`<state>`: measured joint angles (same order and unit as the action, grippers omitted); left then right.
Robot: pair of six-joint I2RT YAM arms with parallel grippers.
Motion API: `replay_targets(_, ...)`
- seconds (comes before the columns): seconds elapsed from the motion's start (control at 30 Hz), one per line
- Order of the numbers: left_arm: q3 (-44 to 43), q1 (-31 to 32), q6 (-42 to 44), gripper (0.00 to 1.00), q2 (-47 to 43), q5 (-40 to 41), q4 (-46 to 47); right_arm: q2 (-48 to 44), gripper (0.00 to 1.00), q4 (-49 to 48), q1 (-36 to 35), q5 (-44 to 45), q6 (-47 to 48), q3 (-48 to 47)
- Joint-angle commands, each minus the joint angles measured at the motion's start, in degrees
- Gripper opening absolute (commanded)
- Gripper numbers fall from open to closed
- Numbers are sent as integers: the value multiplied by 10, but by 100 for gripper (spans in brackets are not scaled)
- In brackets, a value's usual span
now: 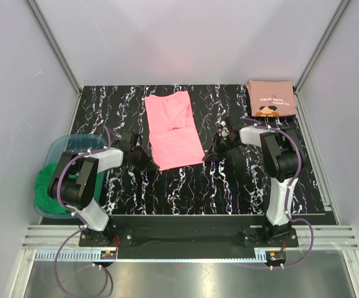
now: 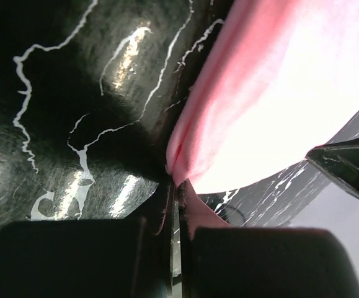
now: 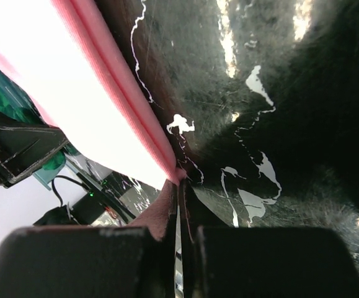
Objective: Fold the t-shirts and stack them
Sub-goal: Fold the tshirt
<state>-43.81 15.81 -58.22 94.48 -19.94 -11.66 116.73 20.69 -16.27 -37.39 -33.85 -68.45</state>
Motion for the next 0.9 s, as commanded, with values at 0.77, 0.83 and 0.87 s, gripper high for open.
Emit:
replay_targets(0.77, 204, 226, 10, 0, -491, 155, -271, -509, 0, 36, -190, 167, -108, 388)
replay_targets(0.83, 203, 239, -11, 0, -545, 154, -308, -562, 0, 64, -195, 170, -120, 402)
replay_targets(0.87, 201, 242, -17, 0, -560, 153, -327, -575, 0, 75, -196, 171, -127, 401)
